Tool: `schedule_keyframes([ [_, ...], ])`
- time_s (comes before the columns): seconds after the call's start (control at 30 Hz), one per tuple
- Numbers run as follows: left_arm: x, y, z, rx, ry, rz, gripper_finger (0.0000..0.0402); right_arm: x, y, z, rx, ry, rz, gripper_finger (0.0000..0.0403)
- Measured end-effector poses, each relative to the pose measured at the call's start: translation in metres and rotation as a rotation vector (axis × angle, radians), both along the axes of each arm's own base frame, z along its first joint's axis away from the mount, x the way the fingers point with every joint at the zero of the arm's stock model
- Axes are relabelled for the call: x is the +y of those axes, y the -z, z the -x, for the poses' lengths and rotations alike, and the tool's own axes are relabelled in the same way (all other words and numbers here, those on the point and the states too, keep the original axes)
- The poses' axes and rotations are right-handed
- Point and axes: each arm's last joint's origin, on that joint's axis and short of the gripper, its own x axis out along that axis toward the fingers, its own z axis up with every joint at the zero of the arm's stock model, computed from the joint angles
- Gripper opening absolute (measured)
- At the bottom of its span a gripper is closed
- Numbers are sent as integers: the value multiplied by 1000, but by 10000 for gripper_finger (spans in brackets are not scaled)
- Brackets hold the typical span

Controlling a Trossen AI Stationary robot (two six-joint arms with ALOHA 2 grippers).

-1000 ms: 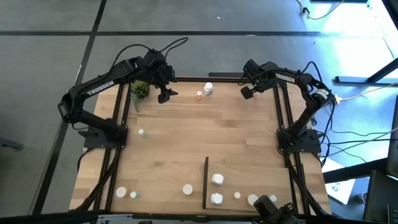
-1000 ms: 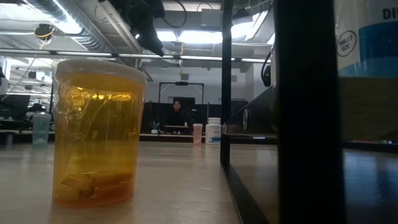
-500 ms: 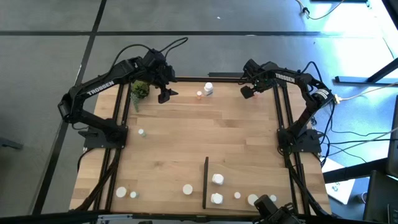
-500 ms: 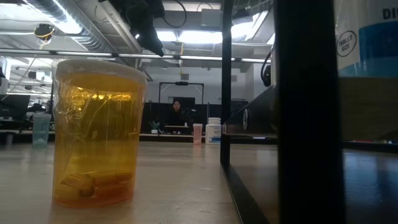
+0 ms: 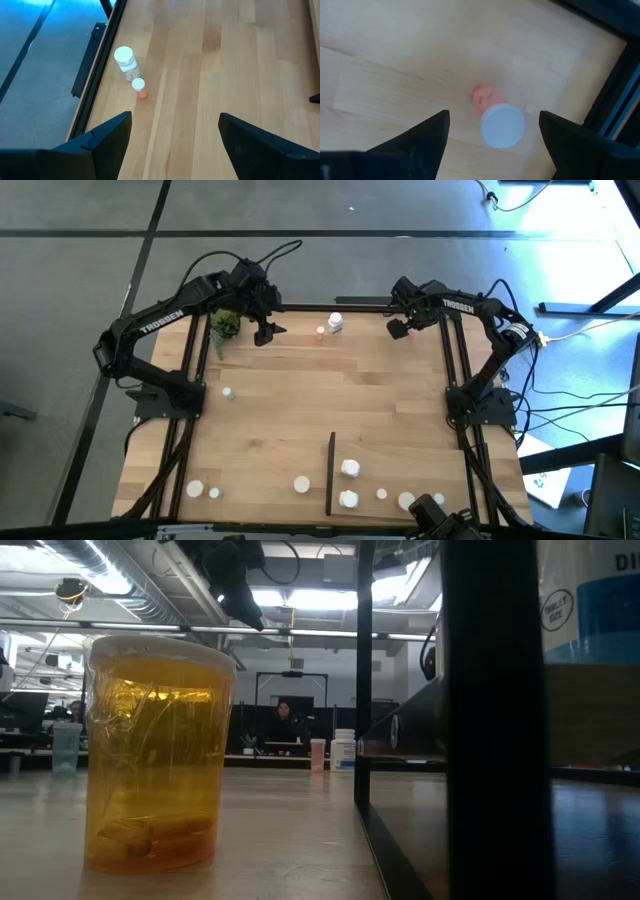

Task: Pick and place medicine bottles onto shelf by color
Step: Put the top right pink pill bottle on the shelf

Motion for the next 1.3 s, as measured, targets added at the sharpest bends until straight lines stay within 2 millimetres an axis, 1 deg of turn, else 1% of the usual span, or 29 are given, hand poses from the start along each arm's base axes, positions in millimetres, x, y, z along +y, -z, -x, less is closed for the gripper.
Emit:
schedule_keyframes([
  [0.13, 0, 0, 0, 0, 0, 0, 292, 6, 12, 5, 15, -4, -19, 307],
  [0.2, 0, 0, 0, 0, 0, 0, 292, 7, 16, 5, 14, -5, -18, 307],
  [0.7, 0, 0, 0, 0, 0, 0, 292, 3, 15, 2, -13, -38, 21, 304],
  [0.97, 0, 0, 0, 0, 0, 0, 292, 2, 15, 2, -17, -38, 28, 258],
  [1.3, 0, 0, 0, 0, 0, 0, 292, 2, 15, 2, -17, -37, 28, 182],
])
